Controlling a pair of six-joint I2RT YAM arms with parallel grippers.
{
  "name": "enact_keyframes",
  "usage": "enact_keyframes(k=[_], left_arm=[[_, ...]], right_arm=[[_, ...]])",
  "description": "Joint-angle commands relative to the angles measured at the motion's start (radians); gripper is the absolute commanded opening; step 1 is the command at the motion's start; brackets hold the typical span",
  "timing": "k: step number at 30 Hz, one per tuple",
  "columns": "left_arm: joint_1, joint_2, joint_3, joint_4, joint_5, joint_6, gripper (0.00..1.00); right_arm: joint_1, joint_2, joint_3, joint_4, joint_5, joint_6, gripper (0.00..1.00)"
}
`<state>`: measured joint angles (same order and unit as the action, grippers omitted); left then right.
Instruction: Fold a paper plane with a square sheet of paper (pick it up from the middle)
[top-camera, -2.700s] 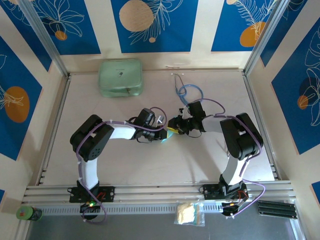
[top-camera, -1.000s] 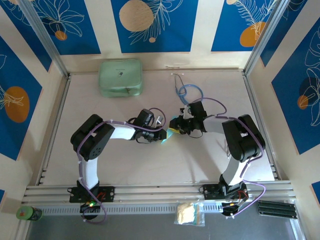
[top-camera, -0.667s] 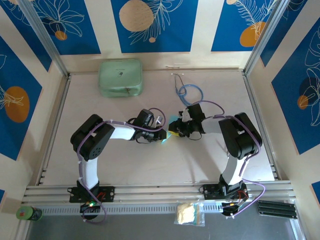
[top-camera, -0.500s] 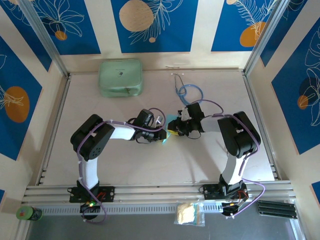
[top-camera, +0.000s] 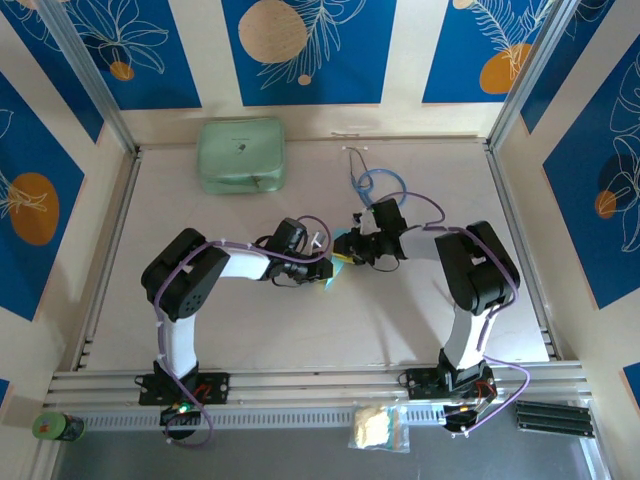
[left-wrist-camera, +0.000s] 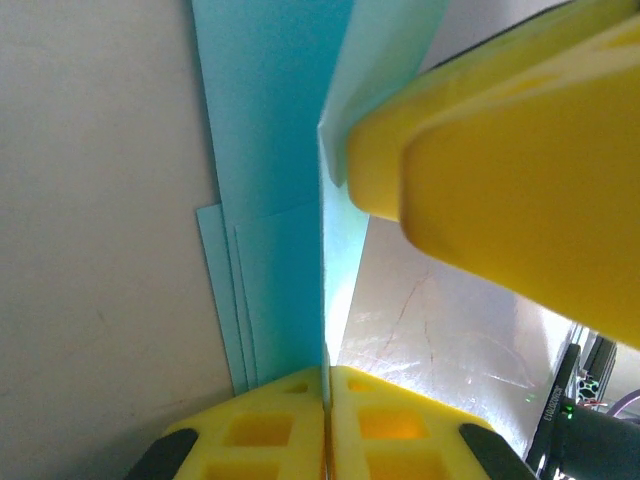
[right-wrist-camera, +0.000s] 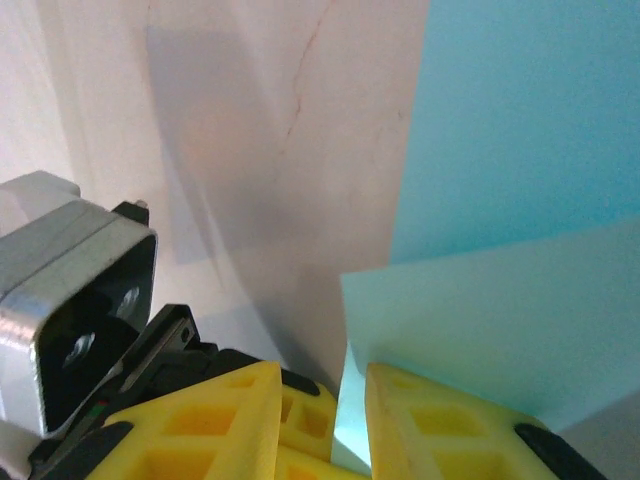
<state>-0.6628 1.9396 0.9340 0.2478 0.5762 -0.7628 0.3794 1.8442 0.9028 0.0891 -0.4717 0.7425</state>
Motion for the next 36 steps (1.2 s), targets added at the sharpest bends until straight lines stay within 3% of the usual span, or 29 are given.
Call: enact_keyframes(k=[1,27,36], left_arm=[[0.009,0.052,-0.026,-0.045,-0.030,-0.006,0.10],[0.009,-0.080,-0.101,-0.050,-0.028,-0.059,0.21],[0.004,-0.246,-0.069,-0.182,-0.185,0.010,0.31]], right_arm=[[0.012,0.039,0.023,-0.041,-0.011,-0.015,0.28],[0.025,0.104,0.089,-0.178,0.079,-0.037,0.24],[0.024,0.103,0.094,-0.199,0.079,-0.043,0.23]])
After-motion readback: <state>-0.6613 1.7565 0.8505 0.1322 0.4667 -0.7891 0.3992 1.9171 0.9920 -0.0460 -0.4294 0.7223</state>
